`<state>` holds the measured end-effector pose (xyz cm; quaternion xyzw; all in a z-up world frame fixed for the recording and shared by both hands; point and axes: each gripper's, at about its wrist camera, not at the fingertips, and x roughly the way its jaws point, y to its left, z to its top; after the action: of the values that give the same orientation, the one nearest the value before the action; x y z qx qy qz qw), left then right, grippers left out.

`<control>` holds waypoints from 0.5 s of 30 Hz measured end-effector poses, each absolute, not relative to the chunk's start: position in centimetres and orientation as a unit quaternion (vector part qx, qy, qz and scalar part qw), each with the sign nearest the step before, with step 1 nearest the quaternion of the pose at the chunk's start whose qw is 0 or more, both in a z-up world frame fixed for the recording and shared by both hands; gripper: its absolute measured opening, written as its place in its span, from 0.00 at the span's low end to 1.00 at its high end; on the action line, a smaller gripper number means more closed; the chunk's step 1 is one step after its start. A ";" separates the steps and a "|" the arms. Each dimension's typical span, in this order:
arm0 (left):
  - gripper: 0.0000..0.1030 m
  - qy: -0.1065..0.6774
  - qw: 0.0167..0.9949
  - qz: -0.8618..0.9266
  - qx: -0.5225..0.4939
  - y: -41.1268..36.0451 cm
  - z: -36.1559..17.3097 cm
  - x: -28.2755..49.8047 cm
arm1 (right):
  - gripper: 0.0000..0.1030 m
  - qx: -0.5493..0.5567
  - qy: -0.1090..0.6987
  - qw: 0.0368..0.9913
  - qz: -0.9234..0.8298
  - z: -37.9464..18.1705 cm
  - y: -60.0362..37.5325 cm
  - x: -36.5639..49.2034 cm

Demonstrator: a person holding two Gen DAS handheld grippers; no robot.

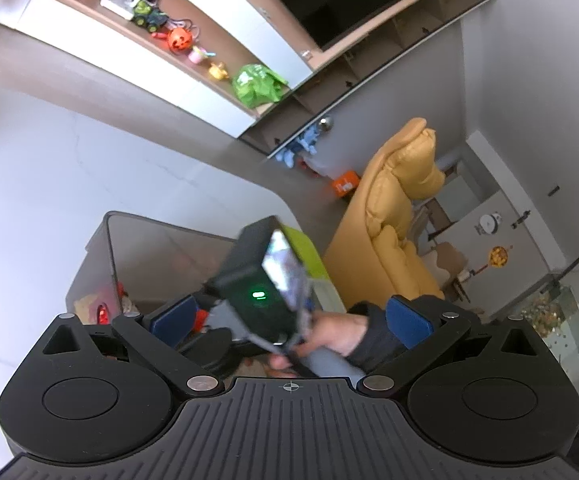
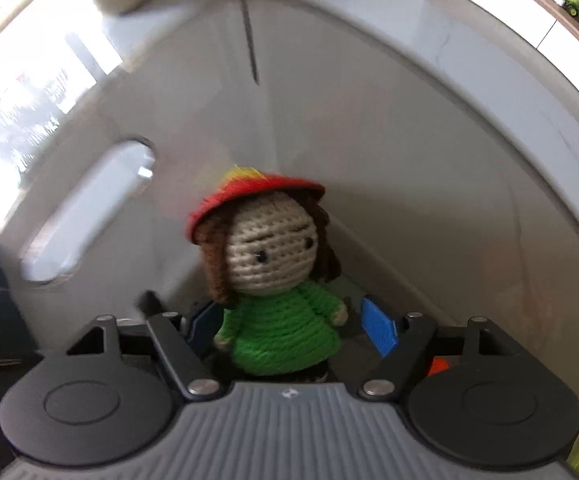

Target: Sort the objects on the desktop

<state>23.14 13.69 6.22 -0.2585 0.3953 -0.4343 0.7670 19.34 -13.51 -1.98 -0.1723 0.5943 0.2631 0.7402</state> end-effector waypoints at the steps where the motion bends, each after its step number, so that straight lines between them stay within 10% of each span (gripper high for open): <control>1: 1.00 0.396 0.767 -0.434 -0.258 13.7 6.2 23.2 | 0.69 -0.171 0.600 0.736 0.263 -2.6 -13.4 19.6; 9: 1.00 0.403 0.765 -0.433 -0.256 13.4 5.9 23.4 | 0.55 -0.375 0.509 0.731 0.257 -2.1 -9.9 16.6; 15: 1.00 0.396 0.768 -0.436 -0.252 13.6 6.3 23.1 | 0.71 -0.350 0.525 0.739 0.237 -1.7 -11.4 18.0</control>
<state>23.08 13.61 6.27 -0.2521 0.3960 -0.4358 0.7679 17.97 -11.45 -1.66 -0.3499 0.5248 0.2371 0.7389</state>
